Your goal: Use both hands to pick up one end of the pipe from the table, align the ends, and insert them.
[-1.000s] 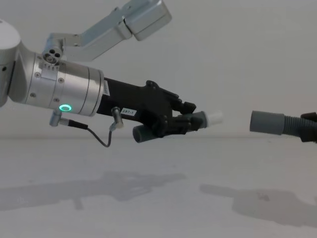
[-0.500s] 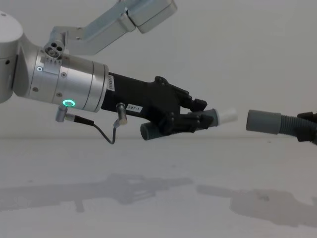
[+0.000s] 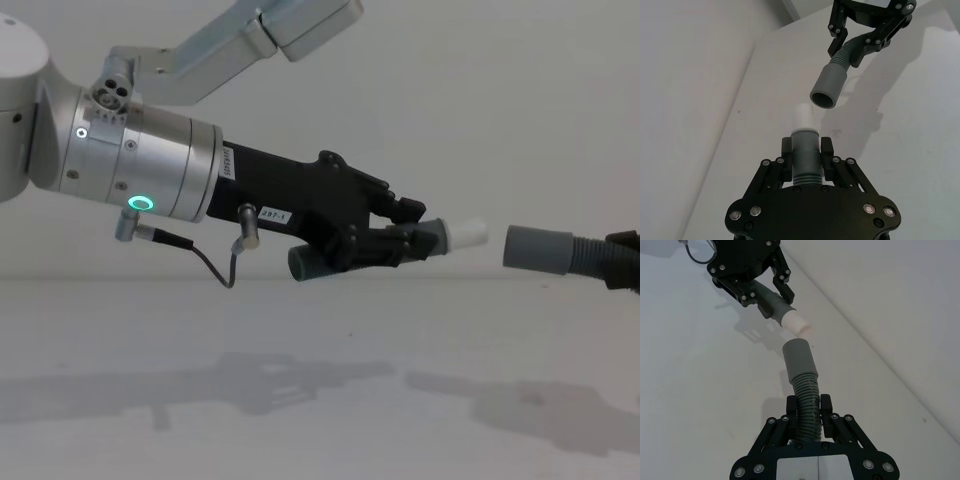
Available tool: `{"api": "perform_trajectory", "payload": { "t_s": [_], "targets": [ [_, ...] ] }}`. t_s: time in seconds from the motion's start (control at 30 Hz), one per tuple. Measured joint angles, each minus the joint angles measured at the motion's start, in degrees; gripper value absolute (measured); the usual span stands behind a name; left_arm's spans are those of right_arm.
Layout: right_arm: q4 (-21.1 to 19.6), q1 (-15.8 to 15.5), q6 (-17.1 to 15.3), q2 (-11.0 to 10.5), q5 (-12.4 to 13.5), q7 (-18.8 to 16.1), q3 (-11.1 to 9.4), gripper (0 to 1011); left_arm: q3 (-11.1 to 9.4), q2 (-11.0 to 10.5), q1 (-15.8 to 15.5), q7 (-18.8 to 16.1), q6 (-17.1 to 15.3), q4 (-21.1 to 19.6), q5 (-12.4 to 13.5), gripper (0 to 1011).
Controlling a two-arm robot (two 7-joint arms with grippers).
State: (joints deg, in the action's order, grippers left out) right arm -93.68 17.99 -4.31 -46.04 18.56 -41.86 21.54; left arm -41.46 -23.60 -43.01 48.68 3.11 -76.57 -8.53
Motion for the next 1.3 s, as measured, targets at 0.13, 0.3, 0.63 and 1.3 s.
{"api": "perform_trajectory", "payload": {
  "t_s": [0.13,0.3,0.63,1.3],
  "targets": [
    [0.2,0.1,-0.3,-0.1,0.5,0.0,0.1,280,-0.3,-0.2,-0.1,0.1,0.0,-0.1,-0.1,330],
    [0.4,0.3,-0.4,-0.2,0.9,0.1,0.2,280,-0.5,-0.3,-0.3,0.1,0.0,-0.2,-0.2,330],
    [0.7,0.4,-0.7,-0.3,2.0,0.1,0.6,280,-1.1,-0.4,-0.6,0.2,0.0,-0.2,-0.5,330],
    [1.3,0.8,-0.7,0.3,3.9,0.3,1.2,280,-2.1,-0.6,-0.9,-0.3,0.3,-0.3,-1.1,330]
  ]
}}
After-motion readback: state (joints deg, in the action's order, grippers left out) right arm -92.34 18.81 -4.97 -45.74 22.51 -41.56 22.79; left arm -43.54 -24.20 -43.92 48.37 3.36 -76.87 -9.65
